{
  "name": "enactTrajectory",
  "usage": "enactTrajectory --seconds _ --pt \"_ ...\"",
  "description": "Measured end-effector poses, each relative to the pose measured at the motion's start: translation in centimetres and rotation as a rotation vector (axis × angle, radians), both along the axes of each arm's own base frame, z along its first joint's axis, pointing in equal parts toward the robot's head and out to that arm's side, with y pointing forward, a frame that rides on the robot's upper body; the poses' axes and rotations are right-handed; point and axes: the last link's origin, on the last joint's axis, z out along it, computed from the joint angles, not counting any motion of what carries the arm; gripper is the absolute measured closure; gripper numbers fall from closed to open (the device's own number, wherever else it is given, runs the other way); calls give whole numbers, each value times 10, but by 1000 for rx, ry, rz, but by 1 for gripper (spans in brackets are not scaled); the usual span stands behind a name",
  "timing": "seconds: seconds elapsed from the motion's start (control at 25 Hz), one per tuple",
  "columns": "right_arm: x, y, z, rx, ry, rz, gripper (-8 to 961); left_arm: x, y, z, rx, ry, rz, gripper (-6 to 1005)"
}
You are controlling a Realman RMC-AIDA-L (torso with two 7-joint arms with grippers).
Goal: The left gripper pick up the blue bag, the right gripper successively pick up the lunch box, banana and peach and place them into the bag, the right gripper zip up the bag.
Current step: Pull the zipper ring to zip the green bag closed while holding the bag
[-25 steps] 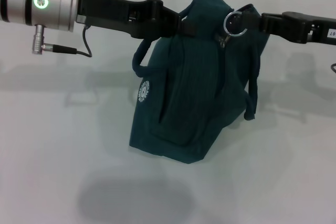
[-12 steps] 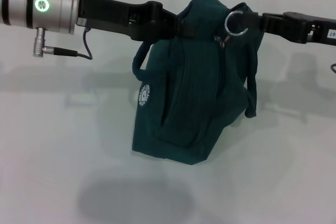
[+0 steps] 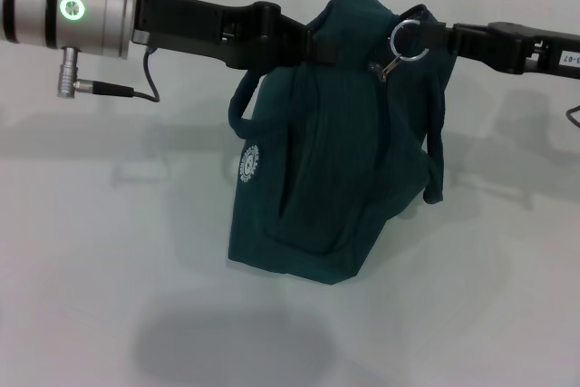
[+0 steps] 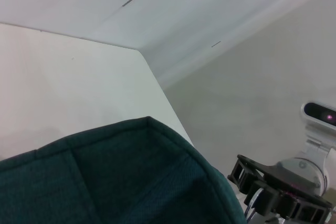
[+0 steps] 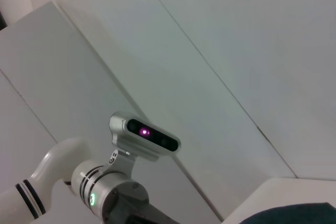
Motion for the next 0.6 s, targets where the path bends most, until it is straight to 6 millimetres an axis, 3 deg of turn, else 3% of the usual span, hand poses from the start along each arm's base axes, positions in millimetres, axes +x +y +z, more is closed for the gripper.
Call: enactTrajectory --seconds 0.16,0.36,0.6 --pt "-2 0 -2 -2 2 5 950 -1 0 1 14 -17 5 967" --pt "-4 0 -2 -4 4 12 950 -6 -1 3 46 -32 -5 876" --pt "-6 1 -3 -6 8 20 950 -20 -2 14 151 -74 -41 644"
